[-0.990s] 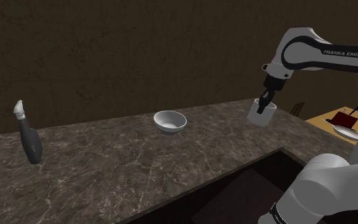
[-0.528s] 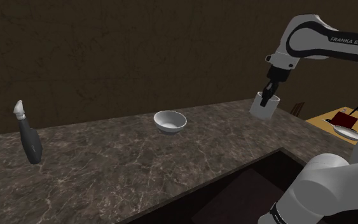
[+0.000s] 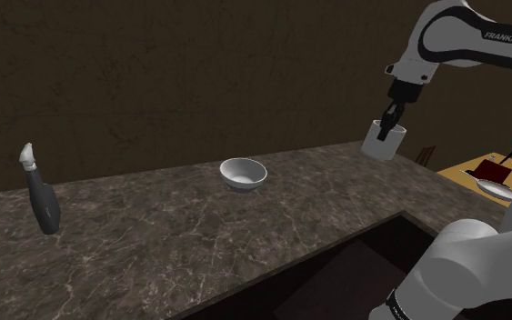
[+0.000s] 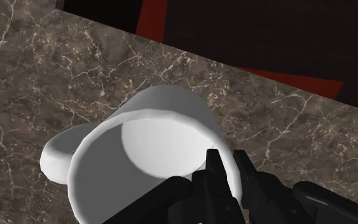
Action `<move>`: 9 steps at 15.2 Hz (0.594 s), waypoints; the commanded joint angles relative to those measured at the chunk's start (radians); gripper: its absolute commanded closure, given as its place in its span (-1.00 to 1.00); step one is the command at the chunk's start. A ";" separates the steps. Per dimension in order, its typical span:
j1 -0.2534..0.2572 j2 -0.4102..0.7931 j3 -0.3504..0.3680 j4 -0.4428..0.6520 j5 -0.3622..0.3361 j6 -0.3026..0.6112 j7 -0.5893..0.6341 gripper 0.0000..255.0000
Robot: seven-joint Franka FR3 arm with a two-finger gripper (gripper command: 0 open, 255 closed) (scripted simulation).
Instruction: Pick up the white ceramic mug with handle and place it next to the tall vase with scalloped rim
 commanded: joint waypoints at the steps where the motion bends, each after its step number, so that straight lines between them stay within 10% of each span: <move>1: 0.002 0.012 0.003 0.040 0.004 -0.028 -0.002 1.00; 9: 0.011 0.059 0.010 0.183 0.016 -0.124 -0.010 1.00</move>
